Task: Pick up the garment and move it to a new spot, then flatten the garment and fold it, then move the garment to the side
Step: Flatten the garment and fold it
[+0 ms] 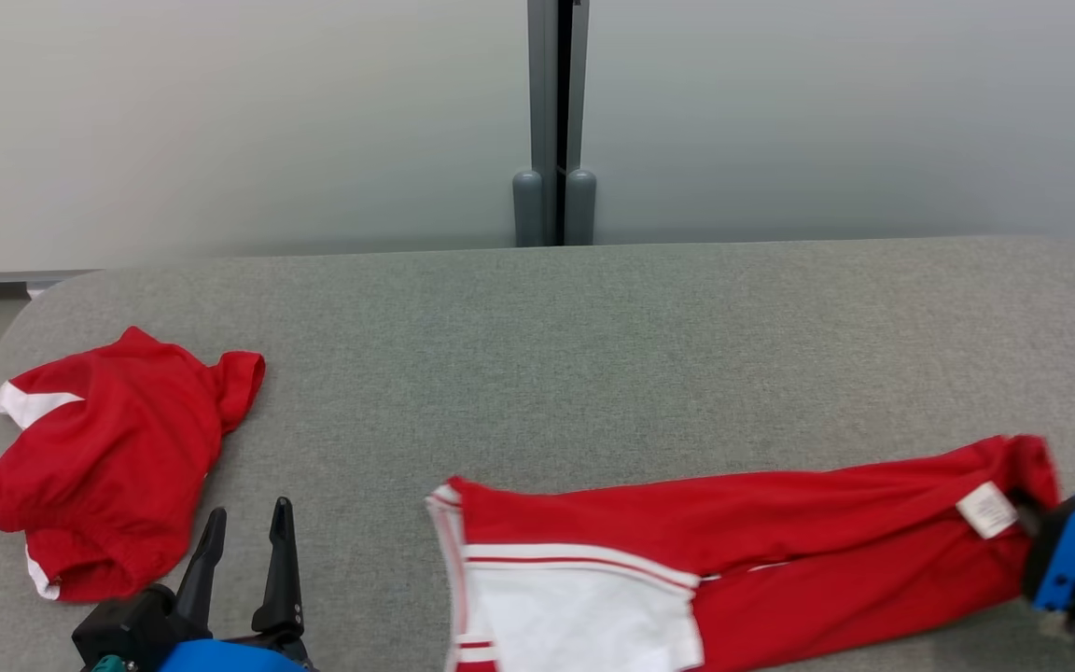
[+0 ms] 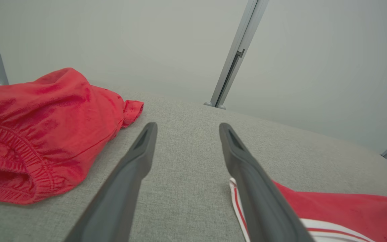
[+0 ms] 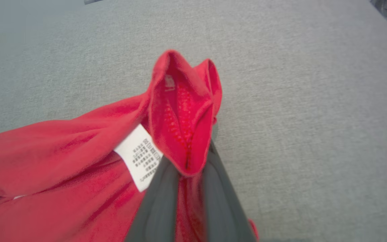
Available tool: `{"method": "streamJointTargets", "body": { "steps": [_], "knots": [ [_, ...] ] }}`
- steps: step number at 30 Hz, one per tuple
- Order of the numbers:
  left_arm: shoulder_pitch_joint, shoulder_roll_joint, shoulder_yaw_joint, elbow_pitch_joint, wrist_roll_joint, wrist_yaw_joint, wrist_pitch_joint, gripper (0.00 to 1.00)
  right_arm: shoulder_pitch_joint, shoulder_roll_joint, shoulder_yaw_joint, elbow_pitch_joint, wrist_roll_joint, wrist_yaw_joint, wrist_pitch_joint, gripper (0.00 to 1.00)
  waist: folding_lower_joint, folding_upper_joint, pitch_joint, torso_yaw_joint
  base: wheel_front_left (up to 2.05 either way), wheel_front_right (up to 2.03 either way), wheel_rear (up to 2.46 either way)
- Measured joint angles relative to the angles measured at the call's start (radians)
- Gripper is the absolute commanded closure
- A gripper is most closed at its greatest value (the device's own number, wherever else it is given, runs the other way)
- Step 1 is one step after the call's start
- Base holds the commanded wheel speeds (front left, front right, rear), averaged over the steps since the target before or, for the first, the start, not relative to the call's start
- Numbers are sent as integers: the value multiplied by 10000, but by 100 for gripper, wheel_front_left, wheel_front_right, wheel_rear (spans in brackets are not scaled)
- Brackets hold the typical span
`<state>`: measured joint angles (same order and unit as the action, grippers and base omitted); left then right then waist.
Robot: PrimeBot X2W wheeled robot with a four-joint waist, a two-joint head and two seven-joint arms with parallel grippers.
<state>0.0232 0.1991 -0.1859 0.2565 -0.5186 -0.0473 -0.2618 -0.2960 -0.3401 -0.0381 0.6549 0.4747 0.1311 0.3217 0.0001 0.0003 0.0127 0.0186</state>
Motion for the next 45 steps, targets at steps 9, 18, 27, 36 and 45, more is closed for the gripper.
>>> {"method": "streamJointTargets", "body": {
  "steps": [9, 18, 27, 36, 45],
  "knots": [
    [86, -86, 58, 215, 82, -77, 0, 0, 680, 1041, -577, -3227, 1053, -4, 1534, 100, 0, 0, -229, -80, 0, 0, 0],
    [-30, -63, -142, 374, 188, -121, 12, 0, 1670, 2677, 800, -5428, 3831, -6, 2525, 100, -1, -2, -340, 211, 0, 0, 0],
    [-202, 4, -249, 518, 186, -150, 132, 0, 1371, 2888, 2878, -3258, 5866, -6, 378, 100, -1, -2, -306, 1100, 0, 0, 0],
    [-279, 40, -347, 652, 161, -151, 184, 0, 60, 2901, 5001, -769, 7680, -8, -1716, 0, 0, -2, -189, 1614, 0, 0, 0],
    [-286, 77, -318, 663, 82, -65, 173, 0, -495, 2911, 6019, -1354, 9538, -8, -2458, 0, 0, -3, -125, 1253, 0, 0, 0]
  ]
}}
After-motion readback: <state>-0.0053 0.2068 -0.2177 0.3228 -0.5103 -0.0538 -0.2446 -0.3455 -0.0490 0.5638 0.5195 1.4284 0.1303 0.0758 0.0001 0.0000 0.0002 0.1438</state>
